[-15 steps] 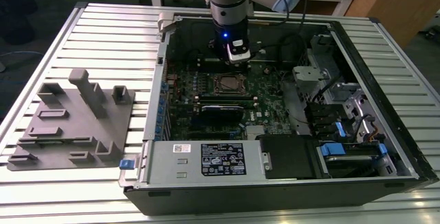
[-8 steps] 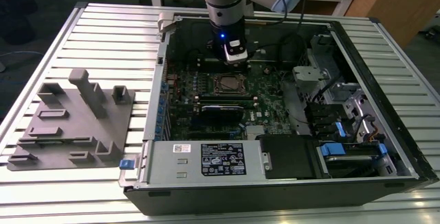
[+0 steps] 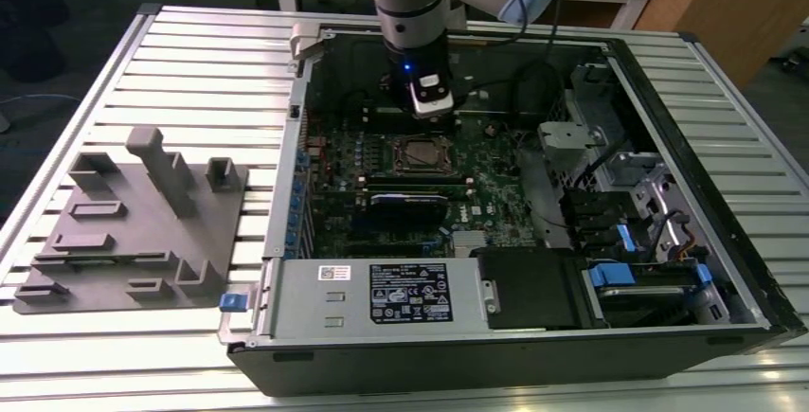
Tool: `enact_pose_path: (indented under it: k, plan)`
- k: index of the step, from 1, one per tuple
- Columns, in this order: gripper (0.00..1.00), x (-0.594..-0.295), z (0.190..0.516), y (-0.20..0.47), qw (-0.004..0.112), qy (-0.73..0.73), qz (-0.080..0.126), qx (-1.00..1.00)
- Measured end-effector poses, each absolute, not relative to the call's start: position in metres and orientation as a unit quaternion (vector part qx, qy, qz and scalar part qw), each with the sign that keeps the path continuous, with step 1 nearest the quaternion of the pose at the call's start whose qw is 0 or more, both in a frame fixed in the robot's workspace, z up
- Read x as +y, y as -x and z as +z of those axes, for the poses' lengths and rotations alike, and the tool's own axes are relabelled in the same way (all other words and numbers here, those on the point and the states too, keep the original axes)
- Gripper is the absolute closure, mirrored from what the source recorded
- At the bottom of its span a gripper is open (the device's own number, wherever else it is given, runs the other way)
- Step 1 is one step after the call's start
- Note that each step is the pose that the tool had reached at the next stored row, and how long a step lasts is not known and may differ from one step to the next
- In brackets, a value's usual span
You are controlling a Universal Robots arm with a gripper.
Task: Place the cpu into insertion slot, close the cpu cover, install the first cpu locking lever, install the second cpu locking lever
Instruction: 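Install the first cpu locking lever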
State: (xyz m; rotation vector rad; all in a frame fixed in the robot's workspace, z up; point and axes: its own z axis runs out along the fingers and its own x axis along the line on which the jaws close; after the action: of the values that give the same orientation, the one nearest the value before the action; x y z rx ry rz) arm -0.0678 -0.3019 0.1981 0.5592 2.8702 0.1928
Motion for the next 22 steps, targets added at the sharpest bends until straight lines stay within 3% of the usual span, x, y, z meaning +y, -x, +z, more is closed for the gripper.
enact_pose_path:
  k: [22]
  plan:
    - [0.89,-0.3113,0.1967,0.0690,0.112,-0.190,0.069,0.973]
